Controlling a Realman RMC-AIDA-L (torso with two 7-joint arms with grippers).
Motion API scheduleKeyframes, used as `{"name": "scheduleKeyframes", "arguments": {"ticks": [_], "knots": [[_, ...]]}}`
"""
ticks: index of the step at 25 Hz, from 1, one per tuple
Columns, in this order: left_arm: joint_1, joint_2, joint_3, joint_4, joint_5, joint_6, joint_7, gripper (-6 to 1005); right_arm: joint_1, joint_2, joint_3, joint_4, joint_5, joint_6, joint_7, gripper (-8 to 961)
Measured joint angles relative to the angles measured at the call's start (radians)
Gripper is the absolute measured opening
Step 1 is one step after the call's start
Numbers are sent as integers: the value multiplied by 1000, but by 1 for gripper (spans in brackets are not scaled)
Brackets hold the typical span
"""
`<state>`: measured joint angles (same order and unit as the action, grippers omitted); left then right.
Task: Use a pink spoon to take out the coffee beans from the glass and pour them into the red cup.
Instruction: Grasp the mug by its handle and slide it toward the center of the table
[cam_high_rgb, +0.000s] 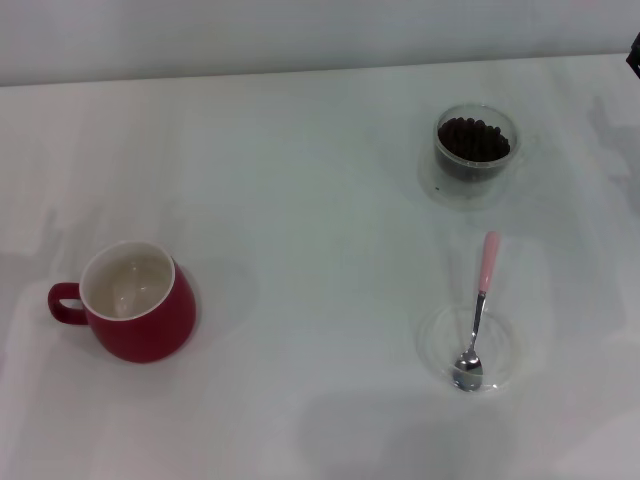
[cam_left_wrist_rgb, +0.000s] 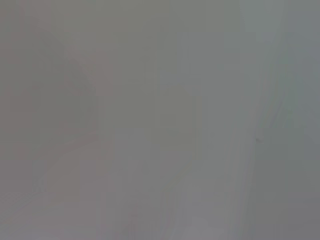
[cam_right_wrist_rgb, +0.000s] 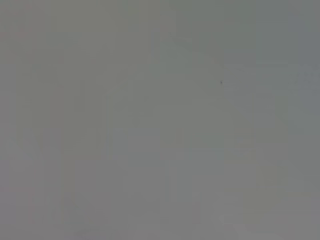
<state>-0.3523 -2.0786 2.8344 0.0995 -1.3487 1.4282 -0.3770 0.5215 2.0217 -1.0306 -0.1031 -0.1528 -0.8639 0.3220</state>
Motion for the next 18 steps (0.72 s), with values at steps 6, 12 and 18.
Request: {"name": "scheduleKeyframes", "arguments": {"ticks": [6, 12, 18], "knots": [[22, -1, 5, 6, 6, 1, 0, 819, 6, -1, -4, -1, -5, 0, 0, 844], [62, -4, 8, 11, 24, 25, 0, 820, 11, -2, -5, -2, -6, 0, -8, 844], [141, -3, 8, 10, 82, 63, -21, 820, 9, -4, -4, -2, -4, 0, -23, 844]]}}
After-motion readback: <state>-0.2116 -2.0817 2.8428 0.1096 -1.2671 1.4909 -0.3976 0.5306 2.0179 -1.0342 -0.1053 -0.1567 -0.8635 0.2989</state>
